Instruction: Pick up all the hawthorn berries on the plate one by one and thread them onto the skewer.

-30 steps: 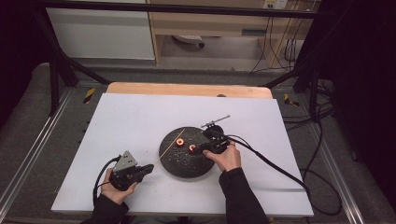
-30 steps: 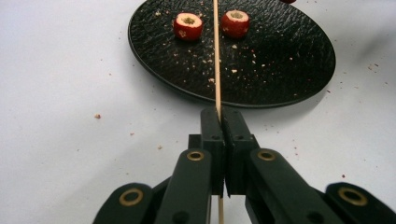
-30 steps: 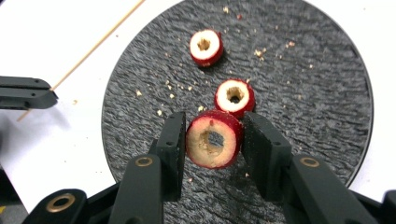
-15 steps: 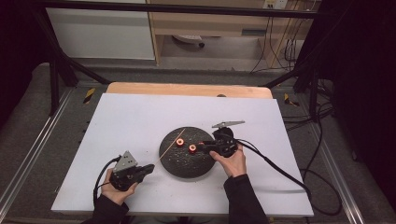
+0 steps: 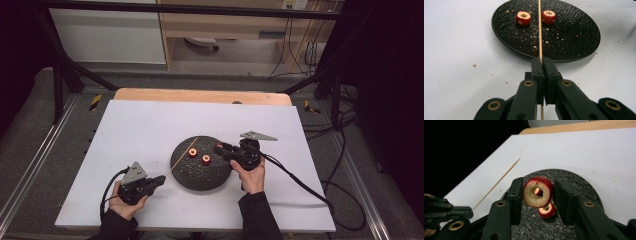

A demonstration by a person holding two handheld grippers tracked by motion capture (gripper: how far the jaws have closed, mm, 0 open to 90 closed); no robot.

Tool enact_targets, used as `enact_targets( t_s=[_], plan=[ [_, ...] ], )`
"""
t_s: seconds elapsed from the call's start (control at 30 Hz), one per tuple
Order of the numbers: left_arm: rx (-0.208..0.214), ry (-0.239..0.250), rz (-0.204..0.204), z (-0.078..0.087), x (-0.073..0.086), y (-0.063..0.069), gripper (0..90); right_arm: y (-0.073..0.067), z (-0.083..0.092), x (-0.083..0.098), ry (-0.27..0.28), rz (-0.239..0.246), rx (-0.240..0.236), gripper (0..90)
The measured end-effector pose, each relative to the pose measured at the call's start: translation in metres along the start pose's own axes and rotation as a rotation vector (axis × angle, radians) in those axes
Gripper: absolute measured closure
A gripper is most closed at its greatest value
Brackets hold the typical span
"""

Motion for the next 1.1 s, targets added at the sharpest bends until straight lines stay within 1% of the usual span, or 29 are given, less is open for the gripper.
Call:
enact_targets(
  t_s=[0.13,0.23,0.3,0.43,0.6,0.83,0.87,1.0,1.03,1.1],
  plan=[
    [0.003,0.004,0.003,0.000,0.000,0.001,88.4,0.000,0.001,-0.003,0.067,-0.031,-0.012,61.6],
    [0.004,0.007,0.005,0.000,-0.001,0.001,88.4,0.000,0.000,-0.005,0.105,-0.032,-0.016,61.5],
    [0.004,0.009,0.007,0.000,-0.001,0.001,88.4,-0.001,0.000,-0.006,0.130,-0.043,-0.020,61.6],
    [0.006,0.014,0.009,0.000,-0.001,0.002,88.4,-0.002,-0.002,-0.009,0.165,-0.058,-0.038,61.6],
    [0.002,0.018,0.009,0.000,-0.002,0.003,88.4,-0.002,-0.004,-0.010,0.195,-0.066,-0.044,61.6],
    [0.002,0.025,0.009,0.000,-0.003,0.005,88.4,-0.001,-0.008,-0.012,0.253,-0.088,-0.045,61.6],
    [0.001,0.026,0.010,0.000,-0.003,0.005,88.4,-0.002,-0.009,-0.012,0.256,-0.098,-0.047,61.6],
    [0.002,0.030,0.011,-0.001,-0.004,0.006,88.4,0.000,-0.011,-0.015,0.289,-0.113,-0.052,61.7],
    [0.001,0.031,0.012,-0.001,-0.004,0.007,88.4,0.000,-0.011,-0.016,0.293,-0.125,-0.050,61.7],
    [-0.004,0.035,0.016,-0.001,-0.005,0.007,88.4,0.001,-0.011,-0.018,0.307,-0.130,-0.054,61.6]
  ],
)
Point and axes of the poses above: each handheld gripper's, and its own axes: z roughly backward along the jaws, x roughly out of its underside, y roughly to its right, the point moved 6 cm from there along -z, roughly forward along the jaws, and after that the axes turned 4 degrees about y, right-handed, at the moved point
